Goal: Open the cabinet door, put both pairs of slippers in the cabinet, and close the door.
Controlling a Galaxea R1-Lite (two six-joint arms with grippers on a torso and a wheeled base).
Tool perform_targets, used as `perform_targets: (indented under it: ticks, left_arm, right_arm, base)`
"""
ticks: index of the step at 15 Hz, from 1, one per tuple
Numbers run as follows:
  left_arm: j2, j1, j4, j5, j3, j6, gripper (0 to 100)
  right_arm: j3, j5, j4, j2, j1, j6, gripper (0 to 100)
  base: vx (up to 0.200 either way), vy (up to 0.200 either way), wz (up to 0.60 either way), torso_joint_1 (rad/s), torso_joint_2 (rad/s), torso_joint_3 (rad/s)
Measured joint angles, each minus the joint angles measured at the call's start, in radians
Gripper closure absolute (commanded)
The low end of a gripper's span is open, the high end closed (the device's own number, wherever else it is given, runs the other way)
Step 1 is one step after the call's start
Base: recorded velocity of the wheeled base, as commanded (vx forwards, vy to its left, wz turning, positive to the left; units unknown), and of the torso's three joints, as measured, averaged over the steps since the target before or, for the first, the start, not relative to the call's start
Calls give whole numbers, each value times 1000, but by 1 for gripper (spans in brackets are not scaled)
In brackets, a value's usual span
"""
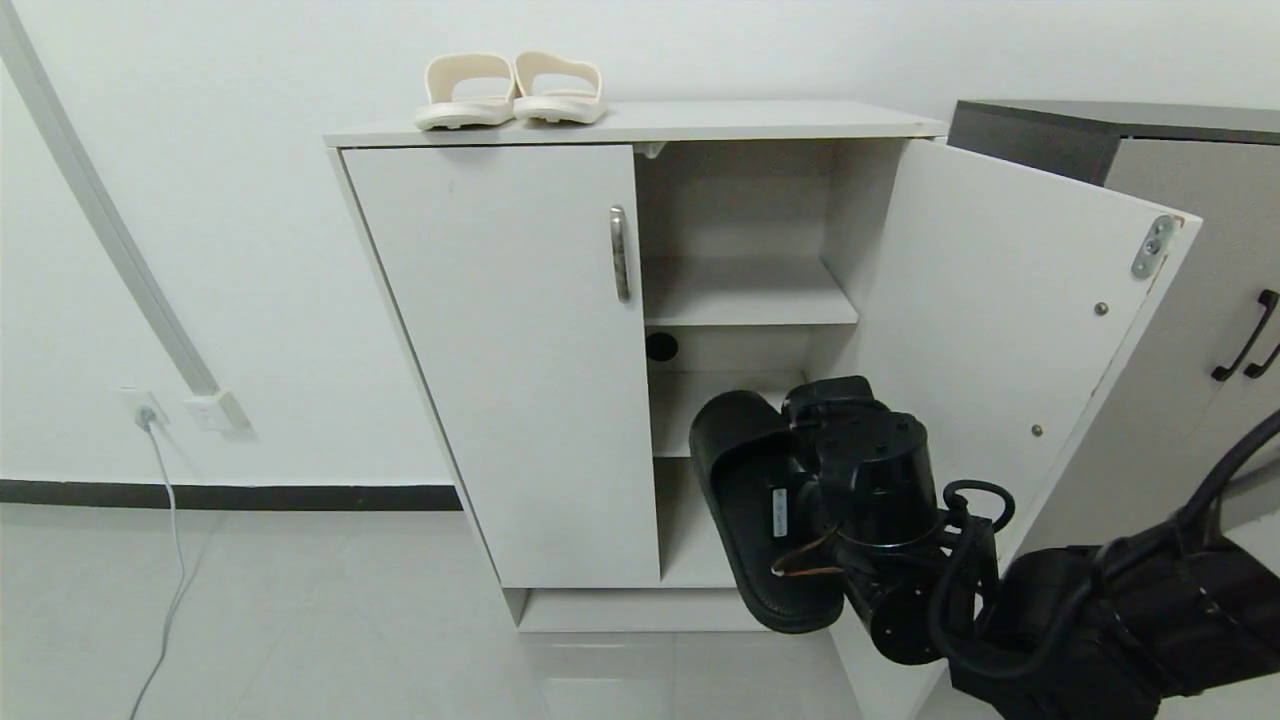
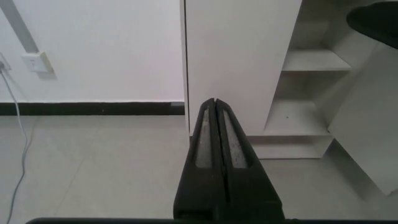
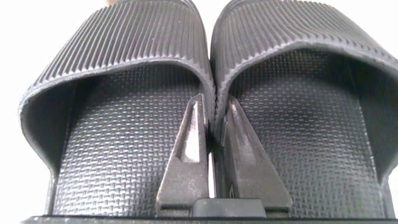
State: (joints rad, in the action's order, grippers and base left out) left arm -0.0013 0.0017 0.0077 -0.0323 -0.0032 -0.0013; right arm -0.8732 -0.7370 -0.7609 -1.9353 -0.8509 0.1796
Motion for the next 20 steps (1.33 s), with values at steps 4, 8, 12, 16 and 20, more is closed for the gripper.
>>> perform_targets:
  ticks: [4,8,12,16,20]
  left_arm:
    - [0,0,0,0,0,-1,100]
    - [0,0,0,0,0,-1,100]
    - [0,0,0,0,0,-1,100]
    - [0,0,0,0,0,-1,100]
    - [0,0,0,0,0,-1,100]
  right_arm:
    - [-1,-43,63,-4,12,-12,100]
    - [2,-58,111,-4,38,-26,100]
    - [7,-82,155,-4,64,-26,100]
    - [17,-82,156,-4,68,-26,100]
    - [17,-81,152,-4,67,-24,100]
  base:
    - [0,0,0,0,0,0]
    - [0,0,0,0,0,0]
    - [0,0,0,0,0,0]
    - [0,0,0,0,0,0]
    - [0,0,0,0,0,0]
